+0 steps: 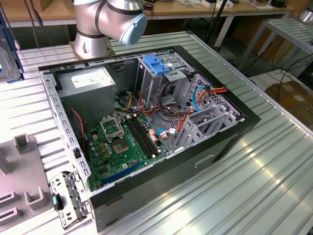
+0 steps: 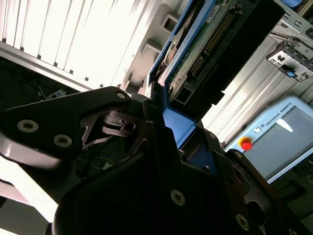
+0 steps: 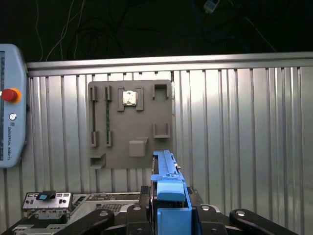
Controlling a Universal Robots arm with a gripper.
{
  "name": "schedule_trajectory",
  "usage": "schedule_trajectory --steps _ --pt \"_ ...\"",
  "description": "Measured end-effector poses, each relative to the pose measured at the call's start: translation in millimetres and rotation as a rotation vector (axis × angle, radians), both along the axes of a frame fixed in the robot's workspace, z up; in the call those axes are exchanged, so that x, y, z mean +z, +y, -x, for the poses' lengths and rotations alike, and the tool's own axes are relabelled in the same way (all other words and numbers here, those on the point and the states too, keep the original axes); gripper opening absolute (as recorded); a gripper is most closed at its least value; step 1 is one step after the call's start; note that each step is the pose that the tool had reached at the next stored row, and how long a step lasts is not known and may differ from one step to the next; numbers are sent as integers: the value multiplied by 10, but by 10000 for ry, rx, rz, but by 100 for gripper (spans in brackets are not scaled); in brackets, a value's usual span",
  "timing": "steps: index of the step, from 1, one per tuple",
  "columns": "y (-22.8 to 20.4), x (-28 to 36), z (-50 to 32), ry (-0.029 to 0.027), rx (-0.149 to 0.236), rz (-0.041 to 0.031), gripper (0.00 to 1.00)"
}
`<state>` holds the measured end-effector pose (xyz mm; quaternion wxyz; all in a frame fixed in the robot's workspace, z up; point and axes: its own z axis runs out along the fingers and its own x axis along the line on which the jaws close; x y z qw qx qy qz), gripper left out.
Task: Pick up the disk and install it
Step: 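Pick up the disk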
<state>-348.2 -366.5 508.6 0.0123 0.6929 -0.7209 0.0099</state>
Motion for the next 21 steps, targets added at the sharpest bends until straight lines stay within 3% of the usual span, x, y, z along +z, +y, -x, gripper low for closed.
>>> schedule_trajectory --steps 21 --pt "0 -1 -329 0 0 0 37"
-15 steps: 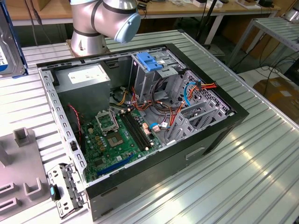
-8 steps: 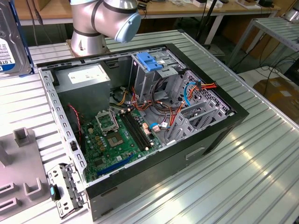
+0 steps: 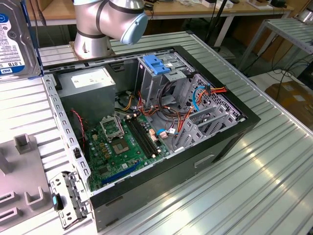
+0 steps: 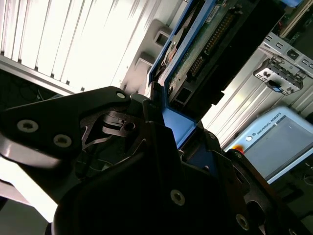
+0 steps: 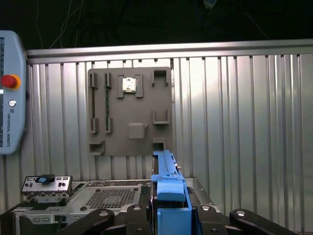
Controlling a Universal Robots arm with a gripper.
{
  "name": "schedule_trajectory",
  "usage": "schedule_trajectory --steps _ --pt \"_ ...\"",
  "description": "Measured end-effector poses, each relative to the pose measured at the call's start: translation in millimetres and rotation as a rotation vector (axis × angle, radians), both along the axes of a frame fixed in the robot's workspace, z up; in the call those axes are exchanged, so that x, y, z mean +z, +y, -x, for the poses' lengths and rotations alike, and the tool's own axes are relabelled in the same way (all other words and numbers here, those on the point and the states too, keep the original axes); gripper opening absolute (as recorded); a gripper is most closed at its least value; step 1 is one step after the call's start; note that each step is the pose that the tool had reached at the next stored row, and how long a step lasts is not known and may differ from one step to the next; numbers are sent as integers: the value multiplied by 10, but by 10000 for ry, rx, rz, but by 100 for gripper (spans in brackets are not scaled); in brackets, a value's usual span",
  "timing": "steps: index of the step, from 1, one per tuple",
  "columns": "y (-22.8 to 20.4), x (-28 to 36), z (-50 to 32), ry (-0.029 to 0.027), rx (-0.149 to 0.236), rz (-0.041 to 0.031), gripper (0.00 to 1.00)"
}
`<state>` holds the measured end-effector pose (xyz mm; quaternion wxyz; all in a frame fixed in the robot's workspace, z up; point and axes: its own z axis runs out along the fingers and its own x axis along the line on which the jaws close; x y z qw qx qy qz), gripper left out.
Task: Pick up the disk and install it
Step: 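Pick up the disk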
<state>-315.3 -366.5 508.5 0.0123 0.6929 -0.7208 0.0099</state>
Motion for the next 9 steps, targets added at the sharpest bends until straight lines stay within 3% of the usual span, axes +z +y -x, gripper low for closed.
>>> schedule_trajectory --steps 9 --pt "0 0 -119 0 0 1 37"
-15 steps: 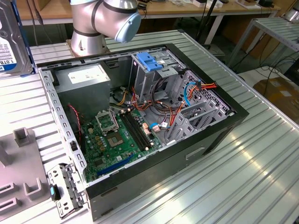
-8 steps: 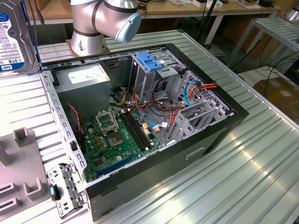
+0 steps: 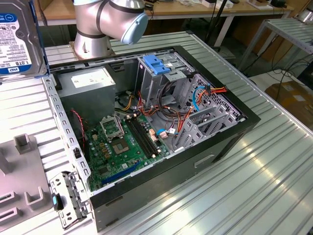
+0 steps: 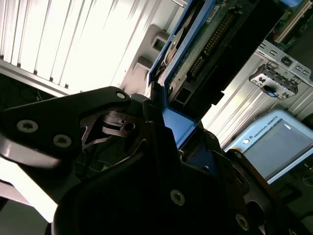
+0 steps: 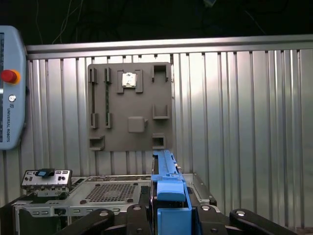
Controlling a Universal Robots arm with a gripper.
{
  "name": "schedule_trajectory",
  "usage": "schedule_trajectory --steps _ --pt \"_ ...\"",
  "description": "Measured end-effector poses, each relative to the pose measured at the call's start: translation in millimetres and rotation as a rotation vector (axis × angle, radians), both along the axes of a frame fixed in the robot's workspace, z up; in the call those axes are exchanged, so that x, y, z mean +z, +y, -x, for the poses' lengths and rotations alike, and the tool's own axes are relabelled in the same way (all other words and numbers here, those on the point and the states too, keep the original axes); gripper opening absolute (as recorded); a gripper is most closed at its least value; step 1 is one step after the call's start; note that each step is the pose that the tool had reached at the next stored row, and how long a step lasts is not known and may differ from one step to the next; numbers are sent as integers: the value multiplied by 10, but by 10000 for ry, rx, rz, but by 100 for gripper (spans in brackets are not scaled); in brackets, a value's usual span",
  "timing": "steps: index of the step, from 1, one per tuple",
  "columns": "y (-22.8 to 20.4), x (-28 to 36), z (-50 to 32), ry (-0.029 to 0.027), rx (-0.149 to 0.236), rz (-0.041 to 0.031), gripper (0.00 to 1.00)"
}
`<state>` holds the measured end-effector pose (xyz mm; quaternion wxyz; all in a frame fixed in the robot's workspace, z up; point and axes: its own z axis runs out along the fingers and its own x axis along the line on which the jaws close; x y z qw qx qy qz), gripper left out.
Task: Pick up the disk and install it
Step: 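Pick up the disk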
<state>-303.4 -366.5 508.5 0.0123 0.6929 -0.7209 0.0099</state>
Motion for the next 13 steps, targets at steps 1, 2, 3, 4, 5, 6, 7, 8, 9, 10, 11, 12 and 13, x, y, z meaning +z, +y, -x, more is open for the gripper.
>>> schedule_trajectory --steps 1,2,3,4,5,6,7,8,9,10,11,12,13 --pt "0 0 -11 0 0 0 37" --pt "0 0 -30 0 0 0 37" --pt "0 0 -49 1 0 0 37" --pt "0 0 -60 0 0 0 37" --pt "0 0 -84 -1 0 0 37" --pt "0 0 -96 0 1 0 37" --pt "0 0 -105 0 0 0 37" --pt "0 0 -119 0 1 0 37" --pt "0 -1 -132 -1 0 0 37" --pt "0 0 -149 1 0 1 37" --pt "0 0 -159 0 1 0 37" --pt "0 0 -177 0 1 0 37" --pt "0 0 -187 0 0 0 37"
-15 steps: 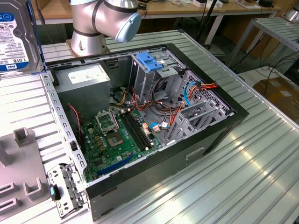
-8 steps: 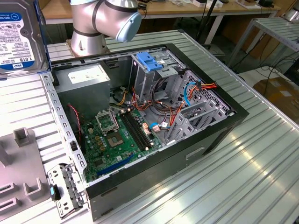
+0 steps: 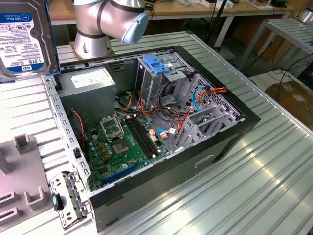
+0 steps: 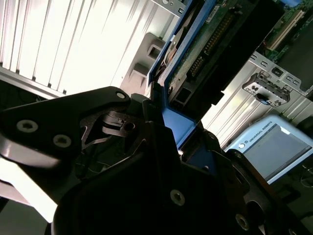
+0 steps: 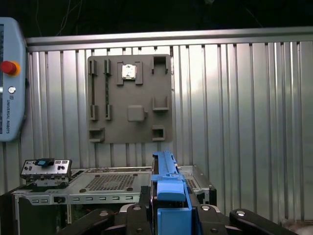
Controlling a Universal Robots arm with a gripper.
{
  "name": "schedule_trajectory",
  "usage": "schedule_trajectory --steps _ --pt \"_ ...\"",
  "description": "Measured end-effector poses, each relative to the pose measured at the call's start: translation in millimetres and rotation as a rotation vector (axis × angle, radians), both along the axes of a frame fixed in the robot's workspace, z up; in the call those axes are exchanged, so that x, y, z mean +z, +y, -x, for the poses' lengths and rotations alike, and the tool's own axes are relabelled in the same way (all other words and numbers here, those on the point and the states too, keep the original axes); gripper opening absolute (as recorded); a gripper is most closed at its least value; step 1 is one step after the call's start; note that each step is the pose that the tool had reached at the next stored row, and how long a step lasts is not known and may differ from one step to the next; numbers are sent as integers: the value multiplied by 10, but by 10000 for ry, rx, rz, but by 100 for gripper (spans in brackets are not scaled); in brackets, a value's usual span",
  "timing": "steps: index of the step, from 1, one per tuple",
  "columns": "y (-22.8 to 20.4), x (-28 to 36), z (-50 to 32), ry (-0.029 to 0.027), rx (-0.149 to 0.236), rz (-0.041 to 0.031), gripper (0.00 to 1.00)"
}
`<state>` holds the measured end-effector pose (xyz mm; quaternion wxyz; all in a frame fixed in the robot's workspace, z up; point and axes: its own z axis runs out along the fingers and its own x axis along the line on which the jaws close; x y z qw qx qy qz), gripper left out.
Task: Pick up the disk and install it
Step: 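Pick up the disk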
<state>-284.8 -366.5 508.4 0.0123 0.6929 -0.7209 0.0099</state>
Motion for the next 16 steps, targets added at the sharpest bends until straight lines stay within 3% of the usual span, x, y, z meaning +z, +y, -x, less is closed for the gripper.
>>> schedule_trajectory --steps 16 --pt "0 -1 -186 -1 0 0 37"
